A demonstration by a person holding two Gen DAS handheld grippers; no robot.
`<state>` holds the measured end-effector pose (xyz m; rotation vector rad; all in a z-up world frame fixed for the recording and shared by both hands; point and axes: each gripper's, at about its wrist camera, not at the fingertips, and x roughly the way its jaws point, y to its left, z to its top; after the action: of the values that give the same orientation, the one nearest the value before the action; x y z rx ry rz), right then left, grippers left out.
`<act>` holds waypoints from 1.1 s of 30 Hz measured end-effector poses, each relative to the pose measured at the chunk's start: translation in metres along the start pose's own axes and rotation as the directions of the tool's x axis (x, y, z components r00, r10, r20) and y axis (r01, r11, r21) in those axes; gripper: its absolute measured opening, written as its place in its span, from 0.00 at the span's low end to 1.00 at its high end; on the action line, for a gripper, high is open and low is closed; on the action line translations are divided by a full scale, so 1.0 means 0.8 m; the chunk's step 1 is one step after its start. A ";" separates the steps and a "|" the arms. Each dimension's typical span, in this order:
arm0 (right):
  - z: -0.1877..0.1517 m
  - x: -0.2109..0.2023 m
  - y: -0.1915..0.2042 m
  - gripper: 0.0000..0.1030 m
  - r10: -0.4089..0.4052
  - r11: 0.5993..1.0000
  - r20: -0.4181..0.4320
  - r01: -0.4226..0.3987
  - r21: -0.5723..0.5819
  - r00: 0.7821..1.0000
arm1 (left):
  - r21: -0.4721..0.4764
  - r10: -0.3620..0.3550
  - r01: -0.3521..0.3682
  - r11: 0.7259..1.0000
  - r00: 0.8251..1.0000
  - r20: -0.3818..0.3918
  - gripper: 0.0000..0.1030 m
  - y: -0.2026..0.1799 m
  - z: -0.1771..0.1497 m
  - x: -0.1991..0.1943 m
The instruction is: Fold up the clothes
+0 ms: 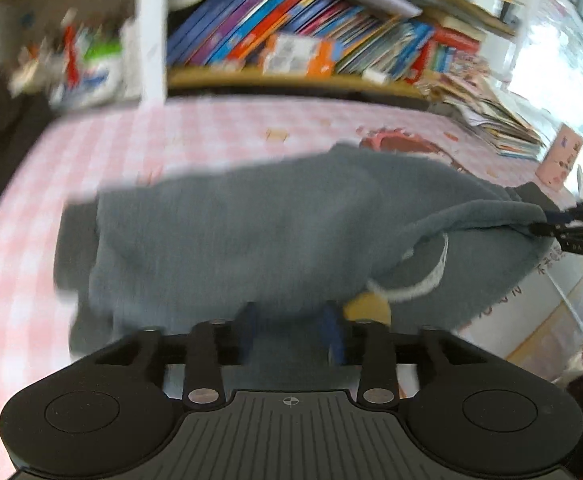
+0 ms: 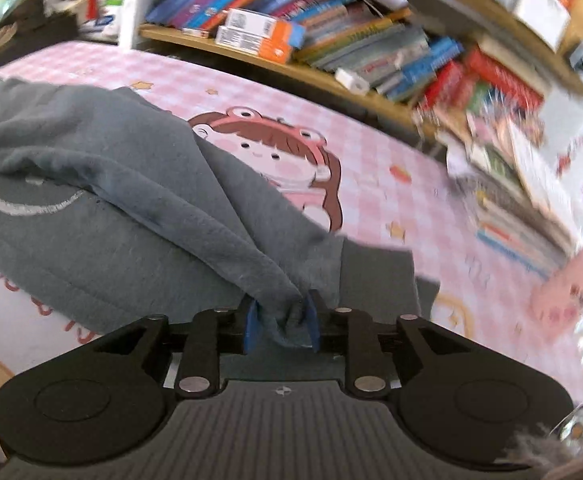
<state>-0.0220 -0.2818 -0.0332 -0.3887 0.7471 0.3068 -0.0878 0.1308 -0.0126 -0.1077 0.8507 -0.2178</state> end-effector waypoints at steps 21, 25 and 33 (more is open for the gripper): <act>-0.018 -0.020 -0.088 0.59 0.219 0.332 0.121 -0.191 0.924 0.968 | -0.370 -0.041 0.057 0.927 0.998 0.050 0.48 0.058 -0.006 -0.014; -0.035 -0.012 -0.095 0.57 0.207 0.222 0.081 -0.128 0.967 0.975 | -0.381 -0.046 0.068 0.922 0.997 0.067 0.48 0.058 -0.005 -0.016; -0.047 -0.018 -0.111 0.56 0.158 0.110 0.040 -0.058 0.992 0.987 | -0.451 -0.031 0.064 0.890 0.996 0.081 0.49 0.073 -0.008 -0.017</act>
<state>-0.0185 -0.3794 -0.0280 1.0378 0.8994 -0.1534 -0.0926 0.1906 -0.0174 -0.5742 0.8152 -0.0557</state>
